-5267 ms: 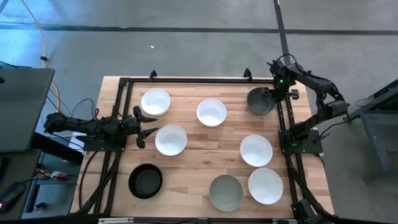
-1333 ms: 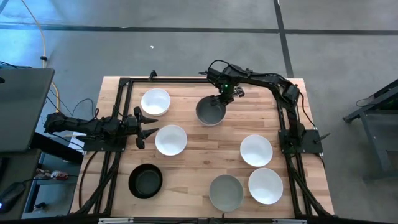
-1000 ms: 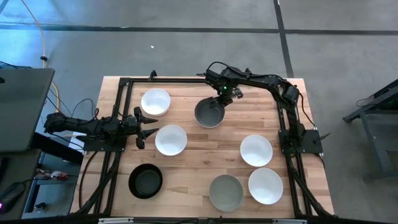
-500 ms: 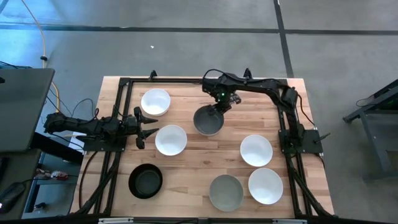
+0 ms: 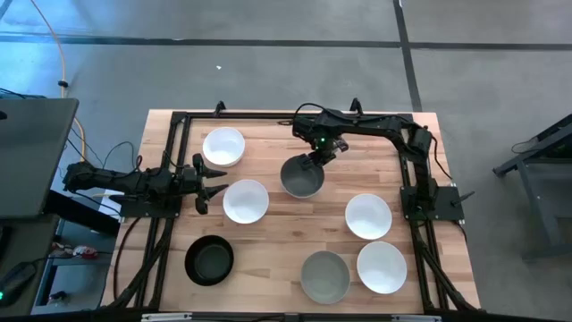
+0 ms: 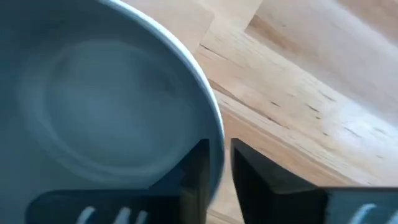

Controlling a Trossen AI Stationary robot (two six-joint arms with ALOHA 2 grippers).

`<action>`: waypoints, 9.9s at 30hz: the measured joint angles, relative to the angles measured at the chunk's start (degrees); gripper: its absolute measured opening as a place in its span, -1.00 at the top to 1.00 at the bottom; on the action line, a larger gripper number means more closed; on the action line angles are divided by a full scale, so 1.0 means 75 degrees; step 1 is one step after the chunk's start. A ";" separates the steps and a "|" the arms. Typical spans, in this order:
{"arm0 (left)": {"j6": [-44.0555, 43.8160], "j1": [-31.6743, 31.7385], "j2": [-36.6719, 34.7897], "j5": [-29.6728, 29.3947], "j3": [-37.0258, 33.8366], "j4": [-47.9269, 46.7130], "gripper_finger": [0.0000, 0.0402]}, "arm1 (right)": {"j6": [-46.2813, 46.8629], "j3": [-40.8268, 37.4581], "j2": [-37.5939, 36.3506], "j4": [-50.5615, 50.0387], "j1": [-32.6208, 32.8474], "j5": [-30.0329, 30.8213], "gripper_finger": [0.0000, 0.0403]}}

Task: Nest bowls inside each other
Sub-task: Stack the gray bowl on top of the white bowl, then stack the white bowl on top of the gray bowl

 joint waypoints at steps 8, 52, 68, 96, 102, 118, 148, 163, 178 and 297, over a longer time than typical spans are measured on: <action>-0.0013 0.0000 -0.0002 -0.0024 0.0000 0.0001 0.10 | -0.0090 0.0003 -0.0256 -0.0241 0.0034 0.0118 0.47; -0.3179 0.1963 0.2192 -0.5179 0.1956 -0.0186 0.10 | -0.7107 0.0015 -0.5645 0.3199 0.0289 0.0145 0.46; -0.1335 0.6523 0.6643 0.0762 0.6827 -0.5865 0.10 | -0.7032 -0.0017 -0.5642 0.1862 0.0294 -0.0844 0.46; 0.1389 0.8209 0.9980 0.1264 0.7615 -0.7249 0.10 | -0.7234 -0.0017 -0.5642 0.2607 0.0294 -0.2187 0.46; 0.1507 0.8412 1.0262 0.1617 0.7612 -0.7144 0.10 | -0.7250 -0.0018 -0.5642 0.3072 0.0294 -0.2955 0.46; 0.1670 0.8518 1.0988 0.1794 0.7612 -0.6961 0.10 | -0.7431 -0.0023 -0.5639 0.3357 0.0294 -0.4325 0.46; 0.0997 0.8494 1.1180 0.1602 0.7653 -0.7242 0.41 | -0.7559 -0.0023 -0.5639 0.3099 0.0296 -0.4322 0.46; 0.0775 0.8390 1.1180 0.1856 0.7653 -0.7343 0.98 | -0.7579 -0.0023 -0.5639 0.2975 0.0295 -0.4319 0.46; 0.0589 0.8390 1.1186 0.1996 0.7719 -0.7385 1.00 | -0.7895 -0.0023 -0.5639 0.2707 0.0294 -0.4261 0.46; 0.0341 0.4158 1.6321 0.4636 1.5398 -0.9260 0.89 | -0.8778 -0.0023 -0.5645 0.1690 0.0093 -0.4675 0.46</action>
